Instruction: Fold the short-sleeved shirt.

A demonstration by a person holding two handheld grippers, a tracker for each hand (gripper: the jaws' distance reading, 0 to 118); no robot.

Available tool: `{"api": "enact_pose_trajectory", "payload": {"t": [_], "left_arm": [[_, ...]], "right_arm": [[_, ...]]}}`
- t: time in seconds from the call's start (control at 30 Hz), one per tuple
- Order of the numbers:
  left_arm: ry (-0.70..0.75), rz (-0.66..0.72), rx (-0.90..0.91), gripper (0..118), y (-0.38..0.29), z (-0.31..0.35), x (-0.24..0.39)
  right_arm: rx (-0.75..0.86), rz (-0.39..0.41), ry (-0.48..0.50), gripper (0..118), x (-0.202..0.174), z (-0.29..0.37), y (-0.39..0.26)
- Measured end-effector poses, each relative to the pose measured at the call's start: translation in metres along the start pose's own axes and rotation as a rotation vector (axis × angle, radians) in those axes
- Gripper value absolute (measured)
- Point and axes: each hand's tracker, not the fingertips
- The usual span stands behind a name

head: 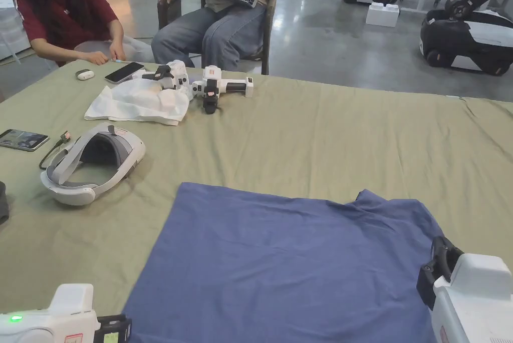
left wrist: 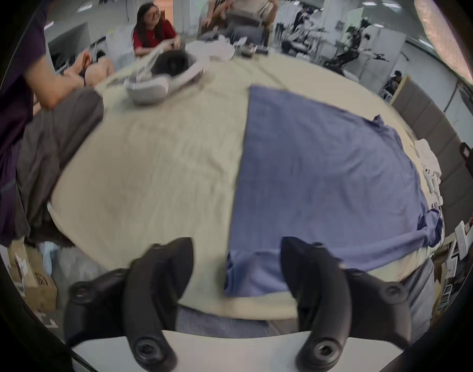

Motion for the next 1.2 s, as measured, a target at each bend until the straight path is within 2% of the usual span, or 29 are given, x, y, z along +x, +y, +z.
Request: {"api": "enact_pose_trajectory", "payload": {"t": [0.17, 0.23, 0.33, 0.37, 0.4, 0.43, 0.5, 0.57, 0.67, 0.77, 1.07, 1.13, 1.2], "left_arm": [[0.054, 0.01, -0.109, 71, -0.009, -0.042, -0.007], [0.073, -0.022, -0.041, 68, -0.014, -0.036, 0.003], [0.059, -0.046, -0.043, 40, -0.011, -0.034, 0.013], [0.045, -0.056, -0.042, 19, -0.011, -0.035, 0.01], [0.028, -0.064, -0.042, 5, -0.011, -0.035, 0.011], [-0.003, -0.067, -0.04, 2, -0.011, -0.036, 0.013], [0.006, -0.06, -0.041, 1, -0.013, -0.027, 0.022], [0.005, -0.068, -0.039, 1, -0.012, -0.021, 0.023], [0.001, -0.071, -0.03, 1, -0.012, -0.012, 0.023], [0.004, -0.087, -0.022, 1, -0.011, -0.006, 0.024], [0.005, -0.107, -0.02, 1, -0.01, -0.005, 0.026], [0.004, -0.107, -0.022, 1, -0.01, -0.005, 0.027], [0.001, -0.099, -0.021, 1, -0.011, -0.007, 0.026]], "right_arm": [[-0.049, 0.002, -0.004, 0, 0.009, 0.005, -0.01], [-0.077, -0.002, -0.006, 0, 0.016, 0.01, -0.013], [-0.131, -0.01, -0.022, 0, 0.033, 0.018, -0.015], [-0.151, -0.014, -0.025, 0, 0.041, 0.02, -0.017], [-0.185, -0.011, -0.028, 3, 0.048, 0.022, -0.017], [-0.223, -0.007, -0.029, 10, 0.056, 0.023, -0.018], [-0.296, -0.01, -0.028, 42, 0.073, 0.027, -0.023], [-0.391, -0.035, -0.025, 65, 0.09, 0.031, -0.03], [-0.503, -0.054, -0.014, 69, 0.108, 0.042, -0.046], [-0.602, -0.035, 0.025, 71, 0.115, 0.051, -0.068], [-0.758, -0.002, 0.082, 71, 0.098, 0.028, -0.133], [-0.78, -0.009, 0.089, 69, 0.095, 0.015, -0.142], [-0.798, -0.027, 0.091, 58, 0.092, 0.006, -0.146]]}}
